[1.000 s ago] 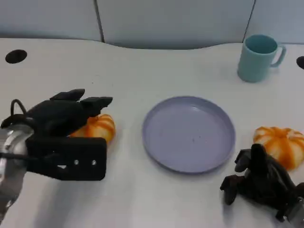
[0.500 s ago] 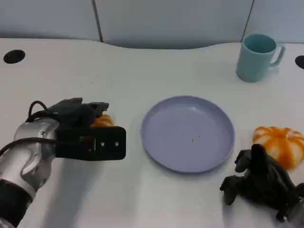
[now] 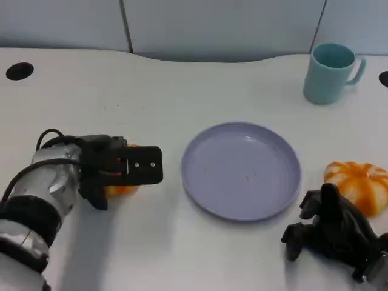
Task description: Grasp the bread from the table and place it into the plate.
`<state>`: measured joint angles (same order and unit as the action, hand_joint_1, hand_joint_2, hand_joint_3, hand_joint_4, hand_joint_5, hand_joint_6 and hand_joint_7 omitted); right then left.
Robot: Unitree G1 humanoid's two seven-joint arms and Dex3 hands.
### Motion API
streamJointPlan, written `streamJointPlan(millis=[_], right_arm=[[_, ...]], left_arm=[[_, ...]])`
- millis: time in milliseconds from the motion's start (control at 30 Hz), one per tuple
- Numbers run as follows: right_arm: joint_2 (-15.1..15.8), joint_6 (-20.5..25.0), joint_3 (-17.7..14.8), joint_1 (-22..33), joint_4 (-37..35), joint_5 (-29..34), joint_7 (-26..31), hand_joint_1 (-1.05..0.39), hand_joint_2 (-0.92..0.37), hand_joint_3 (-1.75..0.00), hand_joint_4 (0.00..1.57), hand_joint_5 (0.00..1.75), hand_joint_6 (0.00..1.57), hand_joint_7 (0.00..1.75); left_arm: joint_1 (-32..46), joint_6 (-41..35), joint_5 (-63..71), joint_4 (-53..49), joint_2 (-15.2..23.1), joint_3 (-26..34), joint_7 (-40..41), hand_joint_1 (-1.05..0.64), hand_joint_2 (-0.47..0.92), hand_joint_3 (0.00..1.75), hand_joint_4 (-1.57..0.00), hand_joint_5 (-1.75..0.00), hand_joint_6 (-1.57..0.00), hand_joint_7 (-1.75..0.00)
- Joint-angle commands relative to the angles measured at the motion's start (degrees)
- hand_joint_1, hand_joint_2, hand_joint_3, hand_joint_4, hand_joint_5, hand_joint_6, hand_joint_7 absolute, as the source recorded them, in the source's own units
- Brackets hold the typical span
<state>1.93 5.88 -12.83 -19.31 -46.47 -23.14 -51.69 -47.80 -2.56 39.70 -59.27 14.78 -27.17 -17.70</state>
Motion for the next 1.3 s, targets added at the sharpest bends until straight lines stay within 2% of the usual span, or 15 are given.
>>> streamJointPlan(millis=[33, 300, 500, 533, 633, 667, 800, 833, 867, 900, 933, 967, 1033, 1100, 1300], right_arm=[[0.9, 1.0, 0.0, 2.0, 1.6, -0.2, 0.8, -0.52, -0.92, -0.32, 1.57, 0.69, 1.57, 0.43], [1.0, 2.1, 0.0, 2.9, 3.3, -0.5, 0.5, -0.51, -0.92, -0.34, 1.57, 0.69, 1.57, 0.43], [1.1, 2.9, 0.1, 3.5, 4.7, -0.4, 1.1, -0.52, -0.92, -0.32, 1.57, 0.69, 1.57, 0.42], [1.1, 3.4, 0.0, 3.6, 5.0, -0.6, 1.2, -0.52, -0.92, -0.32, 1.57, 0.69, 1.57, 0.42], [1.2, 3.7, 0.1, 4.1, 5.9, -0.5, 1.4, -0.52, -0.92, -0.32, 1.57, 0.69, 1.57, 0.43], [1.2, 3.9, 0.1, 4.3, 6.4, -0.5, 1.5, -0.52, -0.92, -0.32, 1.57, 0.69, 1.57, 0.43], [1.3, 3.7, 0.1, 4.8, 7.0, -0.6, 1.2, -0.52, -0.92, -0.34, 1.57, 0.69, 1.57, 0.43], [1.3, 3.6, 0.1, 4.9, 7.2, -0.5, 1.2, -0.52, -0.92, -0.34, 1.57, 0.69, 1.57, 0.43], [1.3, 3.6, 0.2, 5.0, 7.3, -0.5, 1.2, -0.52, -0.92, -0.33, 1.57, 0.69, 1.57, 0.43], [1.4, 3.7, 0.2, 5.0, 7.4, -0.5, 1.1, -0.52, -0.92, -0.34, 1.57, 0.69, 1.57, 0.43], [1.4, 3.5, 0.2, 5.0, 7.3, -0.5, 0.9, -0.52, -0.92, -0.34, 1.57, 0.69, 1.57, 0.43], [1.4, 3.5, 0.2, 5.0, 7.3, -0.5, 0.9, -0.52, -0.92, -0.35, 1.57, 0.68, 1.57, 0.43], [1.4, 3.6, 0.2, 4.9, 7.3, -0.5, 1.0, -0.52, -0.92, -0.36, 1.57, 0.69, 1.57, 0.43], [1.4, 3.5, 0.2, 4.9, 7.3, -0.5, 1.0, -0.52, -0.92, -0.36, 1.57, 0.69, 1.57, 0.43], [1.3, 4.0, 0.0, 4.8, 6.9, -0.8, 1.3, -0.51, -0.92, -0.35, 1.57, 0.7, 1.57, 0.44]], left_arm=[[-1.1, -0.8, -1.5, -4.3, -1.0, 0.1, 1.0, -0.06, 0.53, 0.01, -0.02, -0.01, -0.12, -0.02], [-0.8, 1.6, -2.9, -8.1, -2.0, -0.2, 6.9, -0.12, 0.53, 0.02, -0.03, -0.02, -0.13, -0.01], [1.0, 6.9, -3.4, -10.5, -2.6, 0.1, 16.0, -0.17, 0.64, 0.09, -0.2, -0.11, -0.25, -0.06], [1.4, 8.0, -3.9, -10.8, -2.6, 0.5, 17.6, -0.15, 0.66, 0.12, -0.28, -0.14, -0.34, -0.08], [2.4, 10.7, -5.1, -11.6, -2.8, 1.6, 22.6, -0.14, 0.48, 0.64, -0.58, -0.33, -0.69, -0.05], [2.6, 11.3, -5.0, -11.9, -2.9, 1.5, 24.0, -0.17, 0.49, 0.72, -0.68, -0.43, -0.8, -0.06], [3.0, 12.1, -4.7, -12.8, -3.2, 1.4, 27.4, -0.24, 0.65, 0.6, -0.87, -0.69, -1.06, -0.1], [3.3, 12.2, -4.7, -13.0, -3.2, 1.3, 28.2, -0.25, 0.69, 0.58, -0.86, -0.86, -1.13, -0.13], [3.5, 12.6, -4.6, -13.2, -3.2, 1.3, 29.2, -0.26, 0.72, 0.57, -0.84, -1.11, -1.2, -0.18], [3.8, 13.0, -4.5, -13.3, -3.2, 1.2, 30.0, -0.24, 0.68, 0.68, -0.83, -1.33, -1.2, -0.37], [4.0, 13.3, -4.5, -13.4, -3.3, 1.3, 31.1, -0.24, 0.63, 0.77, -0.83, -1.41, -1.14, -0.58], [4.4, 13.7, -4.5, -13.5, -3.4, 1.3, 32.5, -0.24, 0.62, 0.89, -0.85, -1.61, -0.88, -1.25], [5.0, 14.7, -4.2, -13.7, -3.5, 1.1, 35.3, -0.25, 0.63, 0.96, -0.88, -1.71, -0.74, -1.62], [5.3, 15.3, -3.8, -13.9, -3.5, 0.7, 37.0, -0.27, 0.68, 0.99, -0.87, -1.74, -0.67, -1.72], [6.1, 18.2, -3.4, -13.6, -2.7, 0.2, 42.4, -0.23, 0.68, 1.0, -0.88, -1.75, -0.64, -1.75]])
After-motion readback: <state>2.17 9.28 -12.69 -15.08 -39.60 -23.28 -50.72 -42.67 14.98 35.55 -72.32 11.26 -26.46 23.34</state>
